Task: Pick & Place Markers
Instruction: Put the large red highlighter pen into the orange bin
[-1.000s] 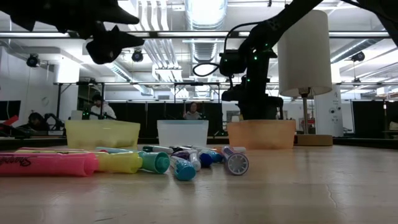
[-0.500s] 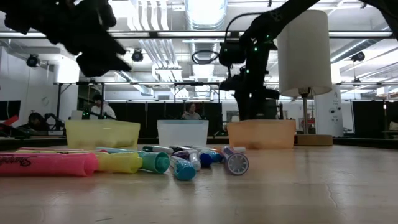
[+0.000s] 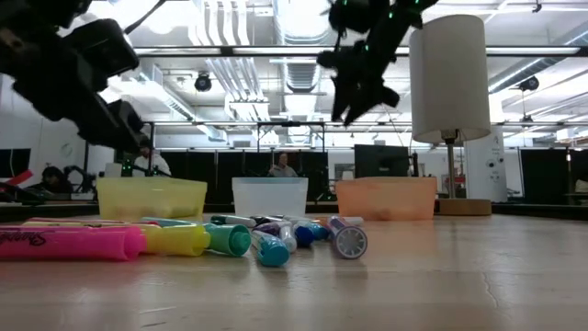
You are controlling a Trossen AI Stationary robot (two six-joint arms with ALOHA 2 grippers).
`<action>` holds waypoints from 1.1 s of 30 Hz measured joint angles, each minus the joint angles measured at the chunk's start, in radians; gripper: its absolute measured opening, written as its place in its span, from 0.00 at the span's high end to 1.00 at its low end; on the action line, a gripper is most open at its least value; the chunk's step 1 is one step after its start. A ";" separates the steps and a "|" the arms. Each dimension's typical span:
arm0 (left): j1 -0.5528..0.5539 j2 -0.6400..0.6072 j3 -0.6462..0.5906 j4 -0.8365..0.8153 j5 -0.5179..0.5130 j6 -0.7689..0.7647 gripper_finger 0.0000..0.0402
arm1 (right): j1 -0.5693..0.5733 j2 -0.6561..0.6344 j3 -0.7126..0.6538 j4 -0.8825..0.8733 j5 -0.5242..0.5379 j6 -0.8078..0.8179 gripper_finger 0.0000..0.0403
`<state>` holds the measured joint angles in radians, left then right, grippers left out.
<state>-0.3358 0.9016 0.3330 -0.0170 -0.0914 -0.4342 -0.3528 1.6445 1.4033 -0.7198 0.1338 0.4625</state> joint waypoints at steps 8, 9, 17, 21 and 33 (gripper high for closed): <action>-0.098 0.030 -0.067 0.016 -0.004 -0.044 0.52 | 0.117 -0.071 0.000 0.167 0.000 -0.056 0.65; -0.108 0.039 -0.075 0.025 -0.008 -0.051 0.52 | 0.128 -0.078 0.000 0.184 0.000 -0.067 0.66; -0.173 0.144 -0.081 0.108 -0.046 -0.096 0.52 | 0.195 -0.131 -0.001 0.278 -0.001 -0.082 0.69; -0.192 0.191 -0.081 0.134 -0.038 -0.106 0.52 | 0.229 -0.152 -0.001 0.282 -0.002 -0.079 0.70; -0.221 0.350 -0.081 0.236 -0.075 -0.080 0.52 | 0.289 -0.172 -0.001 0.330 -0.003 -0.074 0.71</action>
<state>-0.5568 1.2513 0.2523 0.2190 -0.1664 -0.5144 -0.0635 1.4727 1.4025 -0.3894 0.1307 0.3889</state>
